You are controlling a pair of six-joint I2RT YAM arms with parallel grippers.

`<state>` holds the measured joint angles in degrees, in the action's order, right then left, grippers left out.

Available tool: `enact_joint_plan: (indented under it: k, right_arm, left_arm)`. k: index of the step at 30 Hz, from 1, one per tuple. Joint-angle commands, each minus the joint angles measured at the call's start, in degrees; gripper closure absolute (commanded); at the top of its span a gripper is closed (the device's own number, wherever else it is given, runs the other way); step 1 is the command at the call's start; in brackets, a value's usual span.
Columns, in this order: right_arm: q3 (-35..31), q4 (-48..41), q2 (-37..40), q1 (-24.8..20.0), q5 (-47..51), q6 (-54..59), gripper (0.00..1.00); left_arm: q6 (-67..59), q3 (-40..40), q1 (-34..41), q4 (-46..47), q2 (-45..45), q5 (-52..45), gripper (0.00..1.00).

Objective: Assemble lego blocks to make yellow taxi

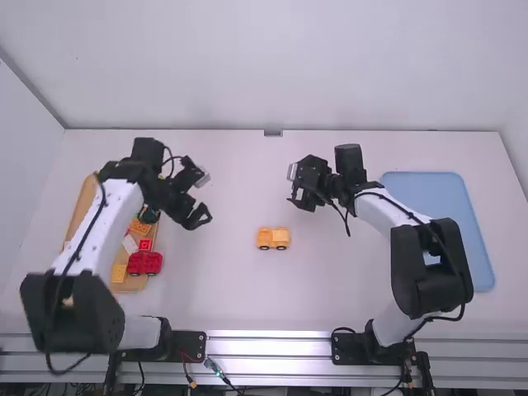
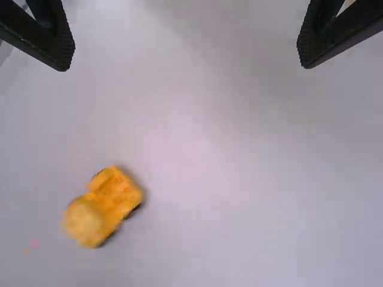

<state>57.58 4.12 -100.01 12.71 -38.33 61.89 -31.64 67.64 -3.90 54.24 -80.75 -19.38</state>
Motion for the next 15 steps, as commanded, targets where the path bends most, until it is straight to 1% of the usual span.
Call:
enact_joint_plan:
  k: [1, 2, 3, 5, 6, 8, 12, 14, 15]
  right_arm:
    - [0.2, 0.9, 0.2, 0.0, -0.1, 0.0, 0.01]
    - [0.2, 1.2, 0.2, 0.0, 0.0, 0.0, 0.01]
    - [0.2, 2.2, 0.2, 0.0, 0.9, -0.2, 0.01]
    - [0.2, 3.8, 0.2, 0.0, 2.6, -0.1, 0.01]
    - [0.2, 4.0, 0.2, 0.0, 2.7, -0.1, 0.01]
    - [0.2, 5.1, 0.2, 0.0, 4.0, -0.6, 0.01]
    - [0.2, 6.5, 0.2, -0.2, 4.3, -0.6, 0.01]
    - [0.2, 7.4, 0.2, -0.7, 4.3, -0.7, 0.01]
    - [0.2, 7.5, 0.2, -0.7, 4.3, -0.7, 0.01]
  left_arm:
    - [18.2, -6.5, -5.0, -0.8, 6.8, 19.6, 0.01]
    - [19.2, -7.4, -5.5, -1.2, 7.5, 21.0, 0.01]
    - [22.1, -10.1, -7.2, -2.5, 9.8, 25.0, 0.01]
    - [22.9, -15.9, -10.8, -4.4, 13.9, 28.7, 0.01]
    - [22.7, -16.2, -11.0, -4.6, 14.1, 28.7, 0.01]
    - [22.7, -18.9, -14.1, -6.7, 15.8, 27.3, 0.01]
    - [16.6, -19.6, -21.9, -7.0, 14.3, 20.2, 0.01]
    - [16.6, -19.6, -25.9, -8.6, 11.8, 20.8, 0.01]
    - [16.6, -19.6, -26.6, -8.8, 11.2, 21.3, 0.01]
